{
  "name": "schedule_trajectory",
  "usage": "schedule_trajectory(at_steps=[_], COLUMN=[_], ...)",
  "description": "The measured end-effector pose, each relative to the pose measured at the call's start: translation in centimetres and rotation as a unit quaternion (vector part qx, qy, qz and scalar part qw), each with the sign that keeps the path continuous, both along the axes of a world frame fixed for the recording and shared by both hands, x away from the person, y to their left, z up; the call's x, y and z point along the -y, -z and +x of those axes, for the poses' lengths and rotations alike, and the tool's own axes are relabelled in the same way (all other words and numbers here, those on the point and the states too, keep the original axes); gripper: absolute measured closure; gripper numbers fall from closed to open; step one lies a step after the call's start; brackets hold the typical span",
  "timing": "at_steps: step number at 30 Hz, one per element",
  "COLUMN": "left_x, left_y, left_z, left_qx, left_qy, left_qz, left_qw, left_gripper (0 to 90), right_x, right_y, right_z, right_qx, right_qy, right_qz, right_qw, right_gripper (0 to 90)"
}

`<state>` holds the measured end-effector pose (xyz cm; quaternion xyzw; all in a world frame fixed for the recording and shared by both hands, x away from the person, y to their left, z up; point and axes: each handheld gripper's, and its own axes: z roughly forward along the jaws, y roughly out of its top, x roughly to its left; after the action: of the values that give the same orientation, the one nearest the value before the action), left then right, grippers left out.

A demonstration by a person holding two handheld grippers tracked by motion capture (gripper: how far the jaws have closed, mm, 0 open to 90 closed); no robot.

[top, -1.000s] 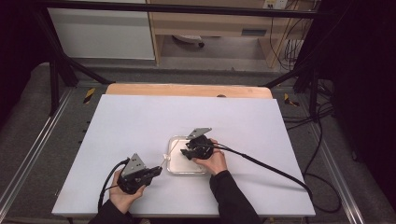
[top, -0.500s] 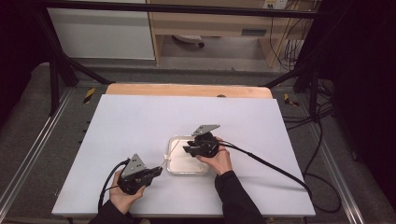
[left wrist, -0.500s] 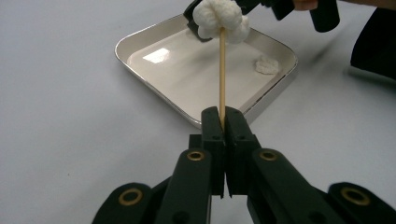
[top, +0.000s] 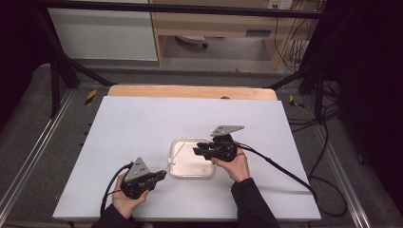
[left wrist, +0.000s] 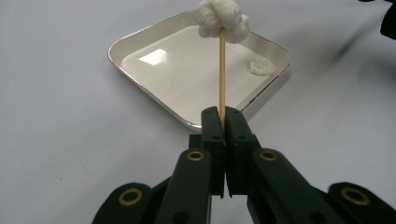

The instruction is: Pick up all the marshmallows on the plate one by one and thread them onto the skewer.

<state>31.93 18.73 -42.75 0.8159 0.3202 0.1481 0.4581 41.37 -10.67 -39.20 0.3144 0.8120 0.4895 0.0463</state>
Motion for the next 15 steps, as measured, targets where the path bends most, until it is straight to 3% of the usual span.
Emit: schedule_trajectory(at_steps=[3,4,15], left_x=[0.1,0.3,0.6], left_y=[0.0,0.1,0.0], left_z=[-0.1,0.1,-0.2], left_qx=[0.0,0.01,0.013], left_qy=[0.004,0.021,0.021], left_qz=[0.001,-0.007,-0.002], left_qw=[1.0,0.9997,0.9997], left_gripper=[88.0,88.0,88.0], right_x=[0.7,0.9,2.9], right_y=[-0.5,-0.7,-2.9], right_z=[-0.4,-0.5,-1.5], right_qx=[-0.001,0.0,0.007], right_qy=[-0.001,0.0,0.002], right_qz=[0.016,0.022,0.096], right_qw=[0.9999,0.9998,0.9954], right_gripper=[69.8,69.8,69.9])
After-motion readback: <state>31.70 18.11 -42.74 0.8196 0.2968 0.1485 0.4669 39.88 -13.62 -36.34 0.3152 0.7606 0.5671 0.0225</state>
